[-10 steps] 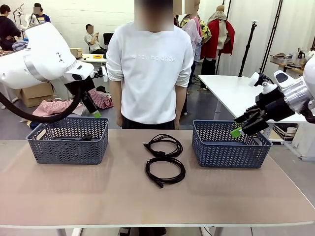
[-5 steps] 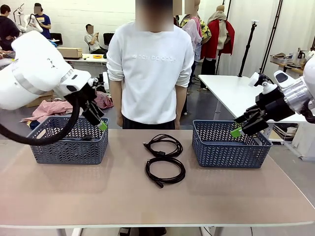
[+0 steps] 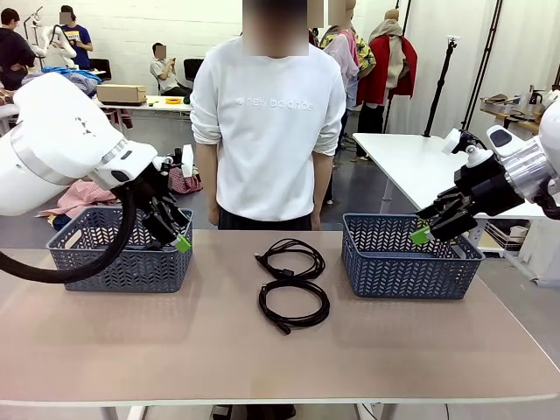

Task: Organize the cables according to human instructions.
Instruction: Pick up a bundle of cables and place it in the basket indicated by the human.

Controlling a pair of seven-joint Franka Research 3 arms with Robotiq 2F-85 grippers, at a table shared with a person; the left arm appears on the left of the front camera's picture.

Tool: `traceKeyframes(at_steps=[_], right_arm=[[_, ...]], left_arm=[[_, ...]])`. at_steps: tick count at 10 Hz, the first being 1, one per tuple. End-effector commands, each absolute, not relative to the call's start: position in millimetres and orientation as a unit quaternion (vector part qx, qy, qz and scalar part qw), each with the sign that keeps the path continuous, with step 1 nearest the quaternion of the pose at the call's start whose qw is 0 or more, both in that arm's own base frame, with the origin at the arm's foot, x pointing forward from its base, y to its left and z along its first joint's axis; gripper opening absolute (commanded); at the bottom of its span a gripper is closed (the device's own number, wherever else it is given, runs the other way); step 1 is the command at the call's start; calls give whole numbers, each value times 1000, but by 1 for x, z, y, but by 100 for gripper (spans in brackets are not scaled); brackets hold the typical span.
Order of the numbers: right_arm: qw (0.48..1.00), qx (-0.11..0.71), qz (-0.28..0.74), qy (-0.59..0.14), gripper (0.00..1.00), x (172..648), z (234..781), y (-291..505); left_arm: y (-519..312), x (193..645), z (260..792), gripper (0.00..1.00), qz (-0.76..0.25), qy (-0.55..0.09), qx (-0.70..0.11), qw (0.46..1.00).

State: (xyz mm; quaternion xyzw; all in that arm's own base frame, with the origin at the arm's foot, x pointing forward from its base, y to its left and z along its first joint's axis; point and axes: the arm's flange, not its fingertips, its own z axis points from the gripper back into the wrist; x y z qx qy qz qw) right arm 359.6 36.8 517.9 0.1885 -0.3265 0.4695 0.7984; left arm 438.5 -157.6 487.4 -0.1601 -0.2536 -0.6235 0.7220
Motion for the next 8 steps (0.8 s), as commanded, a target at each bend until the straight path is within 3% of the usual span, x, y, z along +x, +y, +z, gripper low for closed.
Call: traceKeyframes(at_steps=[1,8], right_arm=[[787,199,476,-337,100,362,518,37],[787,199,476,-337,100,362,518,37]], left_arm=[[-155,440,487,100,-617,-253,-161,728],[-155,440,487,100,-617,-253,-161,728]])
